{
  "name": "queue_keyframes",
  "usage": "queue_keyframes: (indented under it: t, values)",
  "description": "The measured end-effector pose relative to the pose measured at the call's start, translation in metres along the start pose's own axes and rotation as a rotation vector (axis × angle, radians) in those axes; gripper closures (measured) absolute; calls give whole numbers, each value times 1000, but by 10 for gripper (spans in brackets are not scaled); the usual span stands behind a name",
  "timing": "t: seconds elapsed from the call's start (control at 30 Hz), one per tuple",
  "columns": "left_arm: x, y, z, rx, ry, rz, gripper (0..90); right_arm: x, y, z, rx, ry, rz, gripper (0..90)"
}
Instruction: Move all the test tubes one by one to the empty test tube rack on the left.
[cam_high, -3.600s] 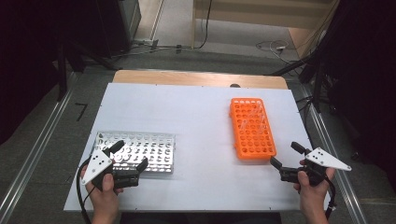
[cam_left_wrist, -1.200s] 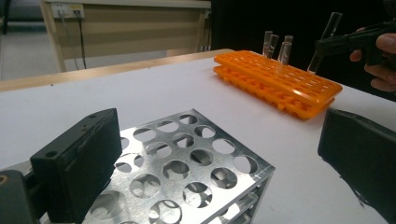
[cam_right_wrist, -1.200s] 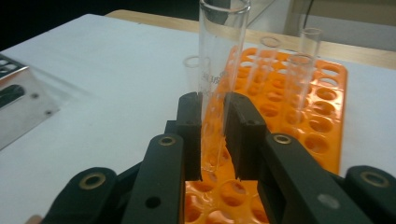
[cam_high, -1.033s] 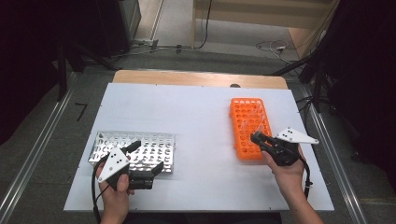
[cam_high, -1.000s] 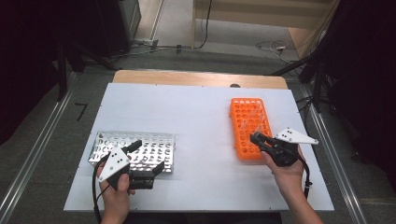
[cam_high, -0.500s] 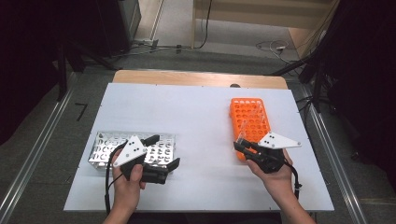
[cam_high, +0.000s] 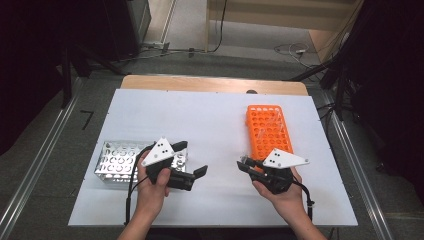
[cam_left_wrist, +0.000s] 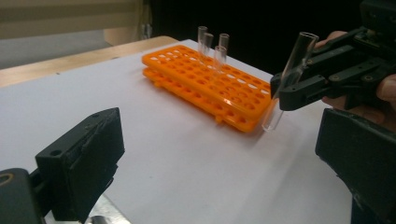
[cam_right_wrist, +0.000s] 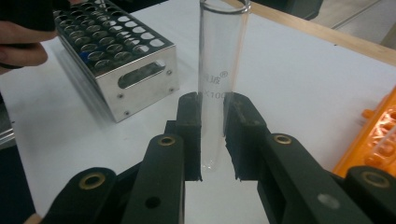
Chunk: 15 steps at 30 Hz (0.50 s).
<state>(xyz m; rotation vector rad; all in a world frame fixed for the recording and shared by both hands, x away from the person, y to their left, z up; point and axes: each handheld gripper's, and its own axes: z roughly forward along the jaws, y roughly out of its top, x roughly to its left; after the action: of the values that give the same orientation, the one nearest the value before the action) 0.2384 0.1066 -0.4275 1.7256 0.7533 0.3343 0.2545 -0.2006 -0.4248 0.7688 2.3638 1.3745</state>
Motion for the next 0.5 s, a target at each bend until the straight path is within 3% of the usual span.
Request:
queue_keyframes:
  t: [0.13, 0.3, 0.5]
  values:
    - [-7, 0, 6, 22, -55, -27, 42, 8, -3, 6, 19, 16, -18, 738]
    - [-21, 2, 13, 59, -17, -40, 229, 16, -5, 9, 37, 29, -39, 739]
    - [-34, 5, 20, 87, -61, -21, 368, 23, -6, 14, 50, 37, -72, 739]
